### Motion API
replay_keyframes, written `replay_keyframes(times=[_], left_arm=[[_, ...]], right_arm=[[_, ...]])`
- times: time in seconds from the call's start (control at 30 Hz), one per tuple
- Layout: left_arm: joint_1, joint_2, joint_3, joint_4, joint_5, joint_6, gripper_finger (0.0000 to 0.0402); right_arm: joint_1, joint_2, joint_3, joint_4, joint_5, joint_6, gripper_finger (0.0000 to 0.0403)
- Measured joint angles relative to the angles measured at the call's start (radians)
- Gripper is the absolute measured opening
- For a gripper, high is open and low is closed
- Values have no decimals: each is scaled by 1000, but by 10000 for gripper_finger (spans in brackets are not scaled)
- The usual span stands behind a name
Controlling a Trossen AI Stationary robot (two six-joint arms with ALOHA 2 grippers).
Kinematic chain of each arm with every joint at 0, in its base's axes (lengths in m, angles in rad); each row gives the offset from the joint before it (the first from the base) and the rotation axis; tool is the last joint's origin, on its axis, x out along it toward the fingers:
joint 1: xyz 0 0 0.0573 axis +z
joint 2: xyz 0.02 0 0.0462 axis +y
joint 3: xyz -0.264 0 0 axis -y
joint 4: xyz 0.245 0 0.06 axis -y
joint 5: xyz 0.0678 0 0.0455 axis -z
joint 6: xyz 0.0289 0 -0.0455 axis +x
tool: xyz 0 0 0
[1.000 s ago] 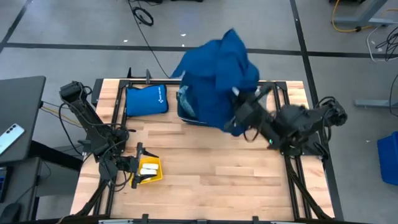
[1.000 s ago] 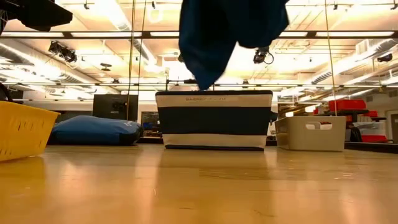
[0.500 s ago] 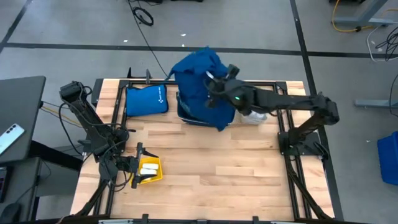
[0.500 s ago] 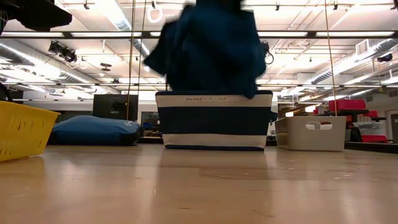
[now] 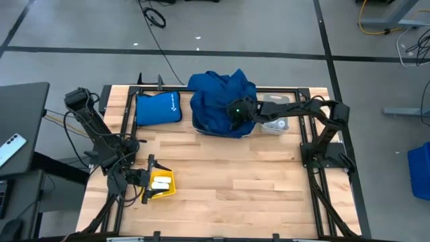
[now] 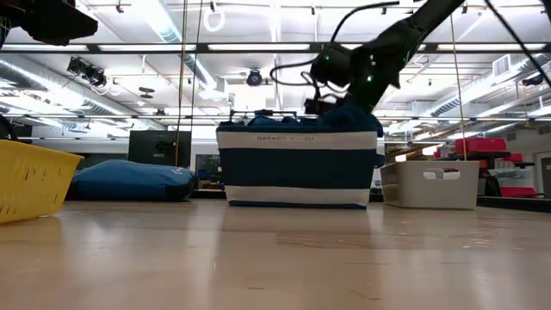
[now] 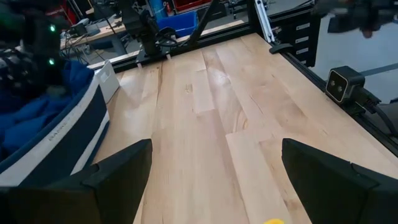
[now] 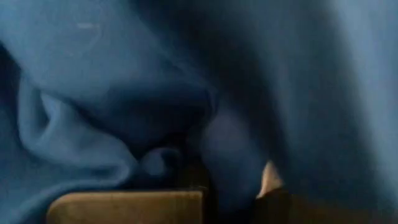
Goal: Pick & Place Medicine items
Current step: Put the blue patient gown into the blue bin
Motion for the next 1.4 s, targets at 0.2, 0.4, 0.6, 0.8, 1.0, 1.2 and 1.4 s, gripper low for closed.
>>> replay_keyframes(times=[0.2, 0.4, 0.6, 0.8, 1.0, 1.2, 1.4], left_arm=[[2, 0, 0, 0, 0, -1, 362], [2, 0, 0, 0, 0, -1, 362], [2, 0, 0, -12, 0, -14, 362], [2, 0, 0, -21, 0, -25, 362], [2, 0, 0, -23, 0, -32, 362], [2, 0, 0, -39, 0, -45, 362], [2, 0, 0, -39, 0, -46, 362]], right_arm=[[7, 48, -5, 26, -93, -9, 49], [9, 48, 1, 67, -150, 45, 148], [35, 49, 30, 32, -131, 42, 211], [86, 49, 128, -124, -23, 34, 223], [121, 49, 205, -223, -12, 36, 224], [142, 49, 274, -342, 88, 36, 224], [144, 49, 322, -401, 125, 35, 221]])
